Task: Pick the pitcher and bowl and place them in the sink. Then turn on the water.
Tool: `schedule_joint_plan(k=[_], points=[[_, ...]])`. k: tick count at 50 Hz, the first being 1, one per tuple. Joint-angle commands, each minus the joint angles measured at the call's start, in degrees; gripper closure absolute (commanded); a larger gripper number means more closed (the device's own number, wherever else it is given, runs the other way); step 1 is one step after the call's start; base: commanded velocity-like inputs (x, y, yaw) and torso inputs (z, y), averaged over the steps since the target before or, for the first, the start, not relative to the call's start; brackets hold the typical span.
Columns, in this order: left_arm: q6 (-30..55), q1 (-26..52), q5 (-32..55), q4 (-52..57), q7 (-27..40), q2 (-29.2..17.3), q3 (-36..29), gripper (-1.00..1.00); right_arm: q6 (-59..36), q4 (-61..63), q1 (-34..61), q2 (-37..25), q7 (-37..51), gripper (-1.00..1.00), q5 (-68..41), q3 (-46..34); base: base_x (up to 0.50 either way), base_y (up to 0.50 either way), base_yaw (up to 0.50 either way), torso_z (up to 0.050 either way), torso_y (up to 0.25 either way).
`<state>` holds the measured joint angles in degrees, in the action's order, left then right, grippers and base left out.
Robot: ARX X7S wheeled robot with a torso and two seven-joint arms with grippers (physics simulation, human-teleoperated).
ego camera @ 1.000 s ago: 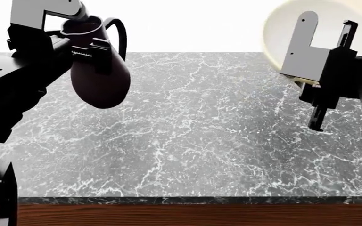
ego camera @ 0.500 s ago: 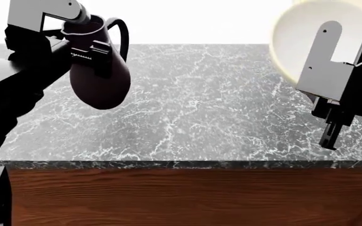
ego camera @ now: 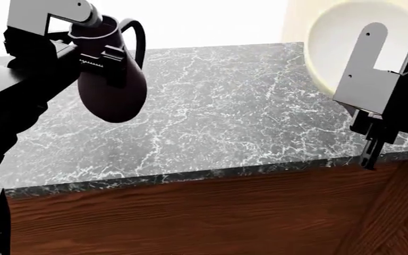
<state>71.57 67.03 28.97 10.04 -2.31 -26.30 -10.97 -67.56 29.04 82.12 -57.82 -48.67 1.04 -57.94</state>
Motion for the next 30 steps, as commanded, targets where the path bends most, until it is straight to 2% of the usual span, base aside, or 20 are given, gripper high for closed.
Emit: schedule_joint_plan(k=[1,30], points=[[0.1,1.5,-0.2,1.3,1.1,0.1,1.2,1.0,-0.2,0.7,0.3,-0.2,0.4,1.0,1.2,0.7,-0.11,0.01,-0.5,0.0,0.0],[0.2,1.7,0.9,2.5,0.9,0.1,0.8,1.0,-0.9,2.4,-2.4,-2.1,1.6,1.0,-0.3,2.5,-0.1,0.02,-0.5,0.001,0.002]])
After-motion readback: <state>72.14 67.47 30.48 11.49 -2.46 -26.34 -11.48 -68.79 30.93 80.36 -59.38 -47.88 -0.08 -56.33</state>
